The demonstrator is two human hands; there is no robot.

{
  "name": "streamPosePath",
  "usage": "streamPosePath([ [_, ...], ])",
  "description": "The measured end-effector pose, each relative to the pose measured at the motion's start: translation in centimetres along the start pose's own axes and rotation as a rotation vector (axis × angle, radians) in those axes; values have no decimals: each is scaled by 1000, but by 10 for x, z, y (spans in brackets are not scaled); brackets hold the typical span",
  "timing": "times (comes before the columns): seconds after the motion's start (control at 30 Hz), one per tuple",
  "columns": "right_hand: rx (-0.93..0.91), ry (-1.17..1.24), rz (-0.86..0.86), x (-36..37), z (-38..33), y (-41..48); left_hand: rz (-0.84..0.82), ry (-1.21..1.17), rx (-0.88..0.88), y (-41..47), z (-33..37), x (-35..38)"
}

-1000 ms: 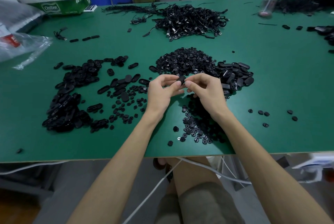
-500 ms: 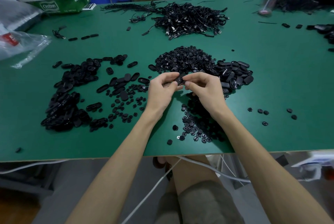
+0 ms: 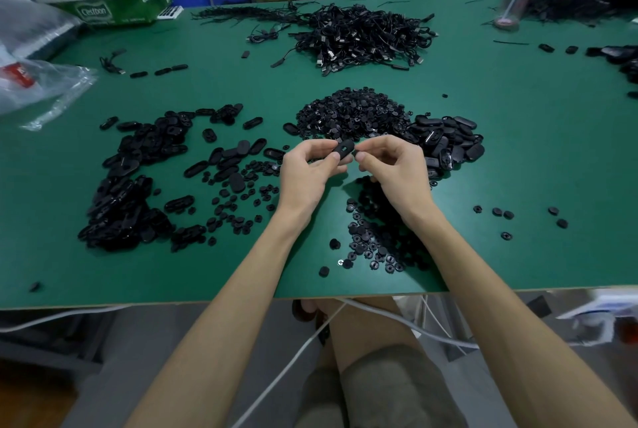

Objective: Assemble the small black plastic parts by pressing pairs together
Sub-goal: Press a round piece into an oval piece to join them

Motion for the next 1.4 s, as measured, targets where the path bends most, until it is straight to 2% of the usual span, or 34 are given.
streamPosePath([
  [0.2,-3,-56,30,-3,-1,0,-6,63,22,2,0,-1],
  [0.7,-22,-181,65,-2,-5,0,-108,42,40,2,0,6],
  [1.17,-31,-106,99,-8,-6,-3,-136,-36,25,0,3,9],
  [1.3,-17,-88,45,-5,-4,-1,-144,0,33,0,3,9],
  [1.4,-5,-84,66,-7,-1,-1,-166,28,42,-2,3,11],
])
Point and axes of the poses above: each hand's wrist, its own y-axis towards the middle knuckle, its own x-axis out of the palm, z = x × y, the point moved 7 cm from there along y, towards the middle knuckle, and after that the axes turned 5 degrees about -z, right-handed, at the moved point
